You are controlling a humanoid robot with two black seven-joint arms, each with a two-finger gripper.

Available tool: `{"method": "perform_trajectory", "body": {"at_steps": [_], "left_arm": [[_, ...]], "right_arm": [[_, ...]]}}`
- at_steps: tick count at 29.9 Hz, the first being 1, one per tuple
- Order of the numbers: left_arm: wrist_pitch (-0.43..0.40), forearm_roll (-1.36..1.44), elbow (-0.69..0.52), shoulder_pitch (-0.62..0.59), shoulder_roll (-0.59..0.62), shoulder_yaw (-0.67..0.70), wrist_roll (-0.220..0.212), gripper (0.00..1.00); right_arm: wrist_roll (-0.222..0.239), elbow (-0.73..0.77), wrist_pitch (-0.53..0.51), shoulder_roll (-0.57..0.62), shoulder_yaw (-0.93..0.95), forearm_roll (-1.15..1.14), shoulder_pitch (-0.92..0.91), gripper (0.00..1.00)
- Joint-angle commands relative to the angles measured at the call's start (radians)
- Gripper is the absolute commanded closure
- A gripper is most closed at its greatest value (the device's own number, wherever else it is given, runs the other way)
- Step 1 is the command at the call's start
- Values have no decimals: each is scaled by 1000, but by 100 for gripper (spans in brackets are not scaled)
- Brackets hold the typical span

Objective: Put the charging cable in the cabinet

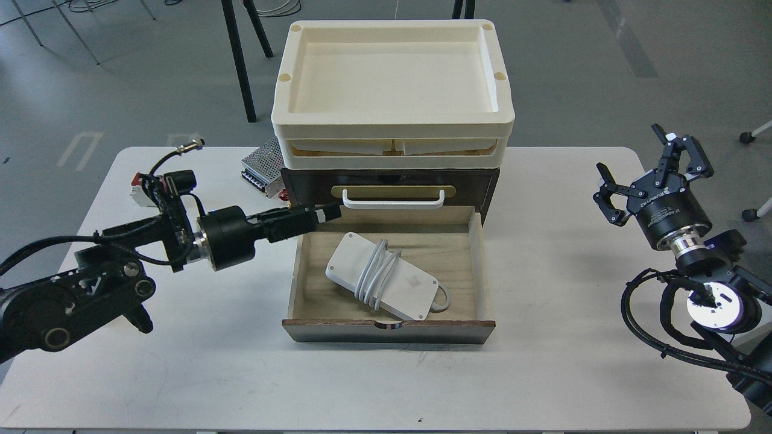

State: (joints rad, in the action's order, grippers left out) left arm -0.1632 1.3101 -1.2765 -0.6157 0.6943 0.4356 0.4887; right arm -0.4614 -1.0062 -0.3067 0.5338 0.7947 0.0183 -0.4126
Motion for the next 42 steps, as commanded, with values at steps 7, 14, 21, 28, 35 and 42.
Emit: {"method": "perform_trajectory", "body": {"at_steps": [7,14,21,28,35,42], "left_arm": [[24,-572,11,186,194,110,0,1],[14,-906,141,198,197,164,0,1],[-2,-985,337,172,61,204,0,1],[-200,-1038,653,80,-103,256,0,1],[-274,-1063,792,54,-168,253,0,1],[-273,-1059,795,54,-183,247,0,1]], "right_arm": [[1,-3,0,-2,-6,-1,0,1],[1,-28,-5,-9,-17,-21,-2,1],[-2,-48,-5,-9,-3,-69,2,1],[-11,-40,-5,-8,40,-63,17,1],[-14,-45,-8,-8,98,-61,48,1],[-14,-46,-9,-9,112,-61,57,1]]}}
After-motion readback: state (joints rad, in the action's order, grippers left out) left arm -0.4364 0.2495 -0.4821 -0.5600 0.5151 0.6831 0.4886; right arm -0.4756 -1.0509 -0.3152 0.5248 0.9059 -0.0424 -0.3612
